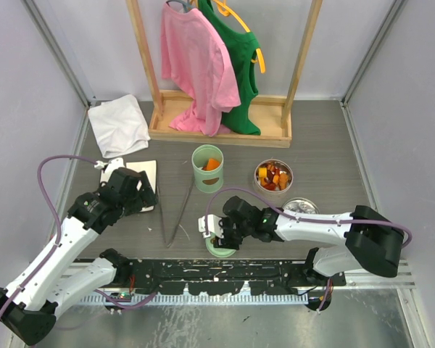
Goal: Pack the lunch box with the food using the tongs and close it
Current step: Pick up the box lid from the center of the board.
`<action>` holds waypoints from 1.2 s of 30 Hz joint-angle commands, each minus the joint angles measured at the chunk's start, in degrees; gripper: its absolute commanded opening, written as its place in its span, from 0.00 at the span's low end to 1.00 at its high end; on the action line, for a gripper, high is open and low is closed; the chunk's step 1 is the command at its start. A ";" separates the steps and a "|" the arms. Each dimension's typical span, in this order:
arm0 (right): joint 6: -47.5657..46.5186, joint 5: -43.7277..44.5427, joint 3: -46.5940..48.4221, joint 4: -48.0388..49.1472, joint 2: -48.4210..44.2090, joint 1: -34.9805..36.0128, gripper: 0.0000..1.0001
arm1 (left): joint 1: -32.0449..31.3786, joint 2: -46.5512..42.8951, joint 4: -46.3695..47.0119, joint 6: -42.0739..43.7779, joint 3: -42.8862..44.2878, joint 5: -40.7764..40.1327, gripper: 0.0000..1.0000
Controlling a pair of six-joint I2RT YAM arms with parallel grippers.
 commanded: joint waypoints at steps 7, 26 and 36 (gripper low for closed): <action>-1.00 1.34 0.90 -0.62 1.86 -0.45 0.54 | 0.24 -0.74 -0.04 -0.89 0.45 -0.01 0.98; 0.62 -0.36 2.75 -3.98 0.40 -3.67 0.10 | 0.17 -0.49 -0.29 -1.08 0.54 0.09 0.98; 4.85 4.97 1.80 -0.97 -12.24 -3.67 0.01 | 0.20 0.62 0.43 -0.92 1.18 0.91 0.98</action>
